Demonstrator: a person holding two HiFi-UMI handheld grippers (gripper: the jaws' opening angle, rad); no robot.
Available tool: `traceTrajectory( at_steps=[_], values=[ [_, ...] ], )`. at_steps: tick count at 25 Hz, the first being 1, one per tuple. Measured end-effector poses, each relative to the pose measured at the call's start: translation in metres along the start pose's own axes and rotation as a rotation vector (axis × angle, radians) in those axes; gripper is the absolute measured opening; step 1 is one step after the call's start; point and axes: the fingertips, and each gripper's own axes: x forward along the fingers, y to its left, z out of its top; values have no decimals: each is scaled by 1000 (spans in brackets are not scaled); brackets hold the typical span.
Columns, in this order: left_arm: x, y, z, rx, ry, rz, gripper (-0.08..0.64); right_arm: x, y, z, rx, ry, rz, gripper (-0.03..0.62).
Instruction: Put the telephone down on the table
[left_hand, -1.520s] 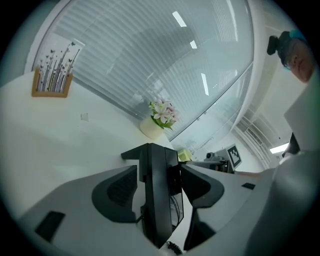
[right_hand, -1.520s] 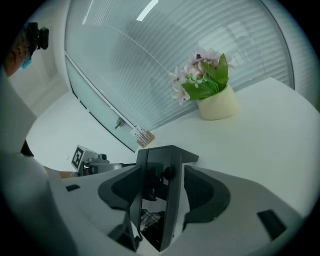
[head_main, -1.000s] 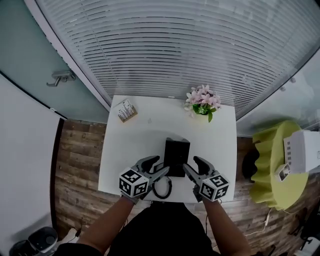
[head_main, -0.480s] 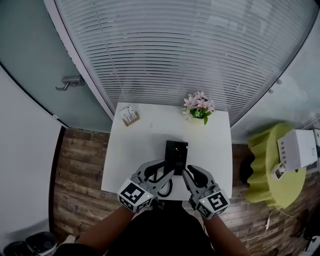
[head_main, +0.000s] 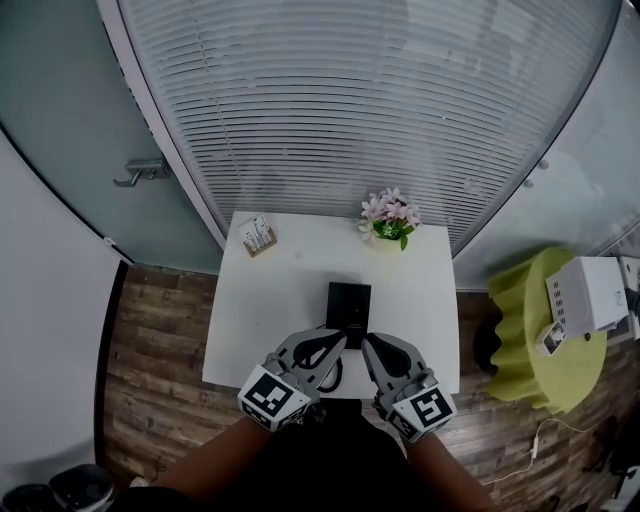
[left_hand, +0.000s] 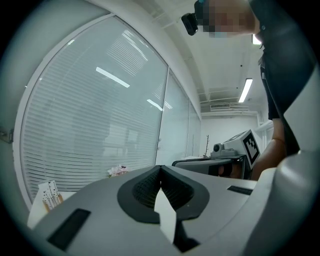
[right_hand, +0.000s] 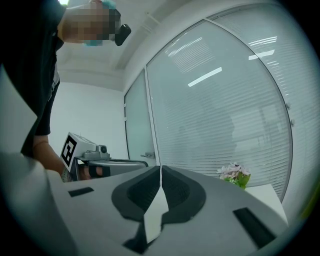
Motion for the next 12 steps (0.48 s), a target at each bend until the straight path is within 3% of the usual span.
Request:
traceTrajectory(
  at_steps=[12],
  values=[
    [-1,-6,5,7,-9,-12,9,0,11,7,-21,-8,26,28]
  ],
)
